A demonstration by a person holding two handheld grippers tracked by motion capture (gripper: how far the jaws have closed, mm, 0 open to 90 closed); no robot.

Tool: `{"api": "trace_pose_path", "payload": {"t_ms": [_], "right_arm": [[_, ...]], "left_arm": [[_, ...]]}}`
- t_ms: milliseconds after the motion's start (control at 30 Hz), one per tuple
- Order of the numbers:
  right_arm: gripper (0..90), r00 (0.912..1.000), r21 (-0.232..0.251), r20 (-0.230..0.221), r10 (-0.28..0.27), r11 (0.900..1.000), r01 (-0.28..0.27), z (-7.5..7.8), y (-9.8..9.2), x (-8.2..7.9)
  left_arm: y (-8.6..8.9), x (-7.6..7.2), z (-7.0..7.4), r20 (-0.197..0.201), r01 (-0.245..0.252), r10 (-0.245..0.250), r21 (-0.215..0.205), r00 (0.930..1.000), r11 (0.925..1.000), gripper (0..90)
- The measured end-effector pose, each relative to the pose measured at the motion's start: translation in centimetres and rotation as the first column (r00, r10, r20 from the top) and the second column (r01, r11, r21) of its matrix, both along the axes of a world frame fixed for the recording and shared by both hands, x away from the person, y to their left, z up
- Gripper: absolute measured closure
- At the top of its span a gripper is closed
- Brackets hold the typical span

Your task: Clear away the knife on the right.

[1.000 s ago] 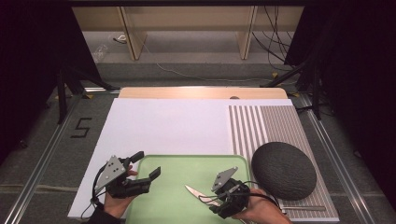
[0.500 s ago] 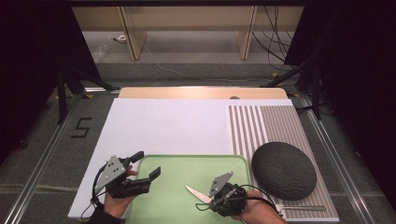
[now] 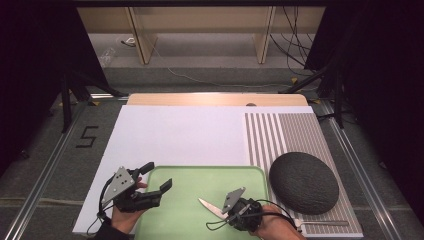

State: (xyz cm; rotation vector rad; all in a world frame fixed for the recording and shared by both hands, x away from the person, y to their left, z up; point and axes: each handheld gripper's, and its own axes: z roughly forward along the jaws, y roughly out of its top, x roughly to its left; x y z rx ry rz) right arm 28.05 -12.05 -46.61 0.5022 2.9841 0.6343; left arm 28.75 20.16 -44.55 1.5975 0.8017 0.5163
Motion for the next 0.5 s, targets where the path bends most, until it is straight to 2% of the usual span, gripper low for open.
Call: {"api": "trace_pose_path", "payload": {"t_ms": [267,500], "right_arm": [[90.0,0.9995,-0.033,0.030,-0.007,0.999,0.008,-0.1,-0.4,0.4],[90.0,0.9977,-0.049,0.047,-0.048,0.998,0.050,0.0,-1.1,0.9]], "left_arm": [[0.0,0.0,0.0,0.001,0.001,-0.001,0.003,1.0000,1.0000,17.5],[0.0,0.0,0.0,0.000,0.001,-0.001,0.001,1.0000,1.0000,17.5]]}}
